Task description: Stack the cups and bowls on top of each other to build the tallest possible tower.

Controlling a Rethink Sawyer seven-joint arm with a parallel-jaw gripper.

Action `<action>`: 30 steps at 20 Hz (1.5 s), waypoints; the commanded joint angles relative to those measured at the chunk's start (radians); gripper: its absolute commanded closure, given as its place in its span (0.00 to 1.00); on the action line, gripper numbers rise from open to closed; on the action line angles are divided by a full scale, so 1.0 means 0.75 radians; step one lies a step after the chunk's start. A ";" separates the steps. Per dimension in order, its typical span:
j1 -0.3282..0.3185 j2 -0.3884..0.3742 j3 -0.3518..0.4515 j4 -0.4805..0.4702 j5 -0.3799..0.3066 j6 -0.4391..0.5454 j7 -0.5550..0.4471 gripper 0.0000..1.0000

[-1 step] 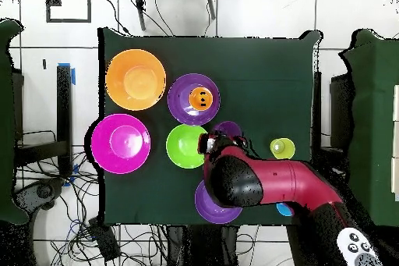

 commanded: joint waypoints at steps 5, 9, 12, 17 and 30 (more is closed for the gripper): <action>0.145 -0.106 0.040 -0.154 0.078 0.404 -0.035 1.00; 0.197 -0.124 0.005 -0.173 0.072 0.431 0.016 1.00; 0.241 -0.145 -0.024 -0.164 0.065 0.421 0.070 1.00; 0.365 -0.189 -0.113 -0.151 0.003 0.426 0.177 1.00; 0.603 -0.087 -0.346 -0.089 -0.018 0.189 0.343 1.00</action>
